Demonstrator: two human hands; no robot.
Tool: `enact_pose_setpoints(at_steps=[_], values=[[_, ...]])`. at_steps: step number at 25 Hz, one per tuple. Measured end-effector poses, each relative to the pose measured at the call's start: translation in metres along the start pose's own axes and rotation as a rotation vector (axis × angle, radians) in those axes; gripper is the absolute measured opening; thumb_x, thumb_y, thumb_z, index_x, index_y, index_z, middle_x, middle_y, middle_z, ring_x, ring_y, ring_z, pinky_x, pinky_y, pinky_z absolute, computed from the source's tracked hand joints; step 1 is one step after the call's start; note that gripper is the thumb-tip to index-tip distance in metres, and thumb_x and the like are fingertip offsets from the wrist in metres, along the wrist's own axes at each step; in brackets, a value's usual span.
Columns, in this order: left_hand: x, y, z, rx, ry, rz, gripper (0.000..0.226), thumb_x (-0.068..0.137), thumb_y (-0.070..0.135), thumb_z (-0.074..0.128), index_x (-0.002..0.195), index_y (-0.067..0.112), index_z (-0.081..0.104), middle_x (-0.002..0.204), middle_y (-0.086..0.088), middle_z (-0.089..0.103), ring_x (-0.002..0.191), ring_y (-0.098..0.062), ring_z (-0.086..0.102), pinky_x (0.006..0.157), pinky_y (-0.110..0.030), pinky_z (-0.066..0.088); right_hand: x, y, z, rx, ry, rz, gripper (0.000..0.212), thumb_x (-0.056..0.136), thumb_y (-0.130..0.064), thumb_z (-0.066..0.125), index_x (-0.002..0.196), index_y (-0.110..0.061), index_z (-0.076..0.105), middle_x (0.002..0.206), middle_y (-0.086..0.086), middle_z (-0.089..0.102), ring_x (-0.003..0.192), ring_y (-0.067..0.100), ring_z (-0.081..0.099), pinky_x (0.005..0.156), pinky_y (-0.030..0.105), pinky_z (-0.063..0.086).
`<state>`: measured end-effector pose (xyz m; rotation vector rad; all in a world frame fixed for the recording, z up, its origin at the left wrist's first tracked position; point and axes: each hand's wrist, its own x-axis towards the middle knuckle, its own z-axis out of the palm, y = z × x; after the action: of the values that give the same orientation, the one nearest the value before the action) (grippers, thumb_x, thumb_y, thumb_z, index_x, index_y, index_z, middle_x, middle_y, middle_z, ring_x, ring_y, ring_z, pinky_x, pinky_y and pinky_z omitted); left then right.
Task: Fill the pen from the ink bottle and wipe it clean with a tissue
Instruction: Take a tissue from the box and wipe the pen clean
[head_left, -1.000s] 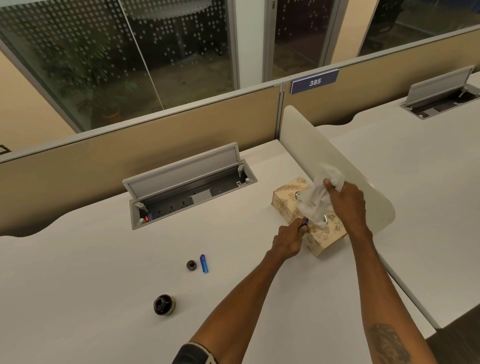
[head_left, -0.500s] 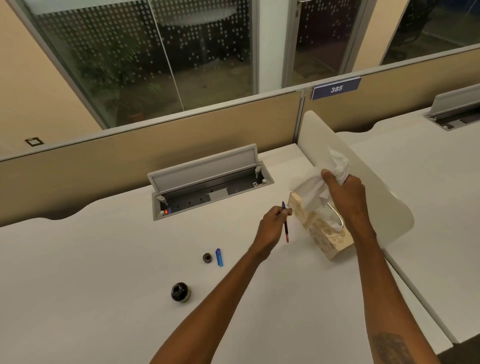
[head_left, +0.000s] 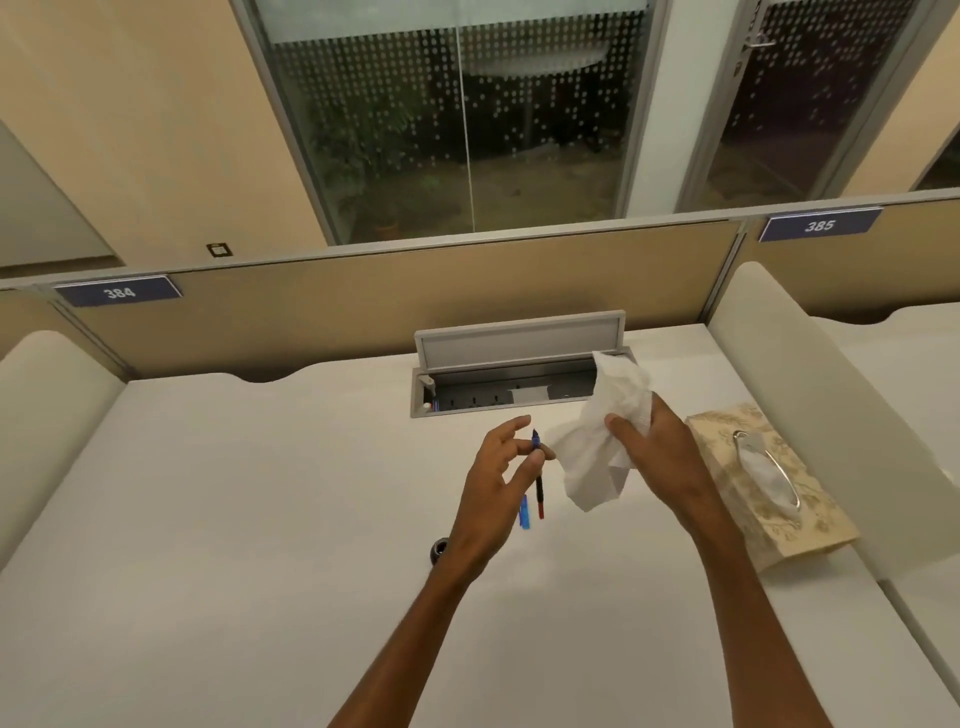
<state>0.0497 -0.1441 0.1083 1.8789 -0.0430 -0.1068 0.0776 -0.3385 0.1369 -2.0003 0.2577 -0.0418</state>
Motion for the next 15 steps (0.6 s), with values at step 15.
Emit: enact_pose_setpoints(at_steps=[15], values=[[-0.037, -0.011, -0.131, -0.455, -0.094, -0.149, 0.028, 0.090, 0.041, 0.060, 0.103, 0.021, 0.075, 0.122, 0.004, 0.069, 0.122, -0.022, 0.058, 0.108, -0.037, 0.041, -0.040, -0.057, 0.074, 0.414, -0.545, 0.057, 0.033, 0.081, -0.035, 0.075, 0.110, -0.024, 0.064, 0.091, -0.004, 0.075, 0.084, 0.015, 0.074, 0.065, 0.022, 0.057]])
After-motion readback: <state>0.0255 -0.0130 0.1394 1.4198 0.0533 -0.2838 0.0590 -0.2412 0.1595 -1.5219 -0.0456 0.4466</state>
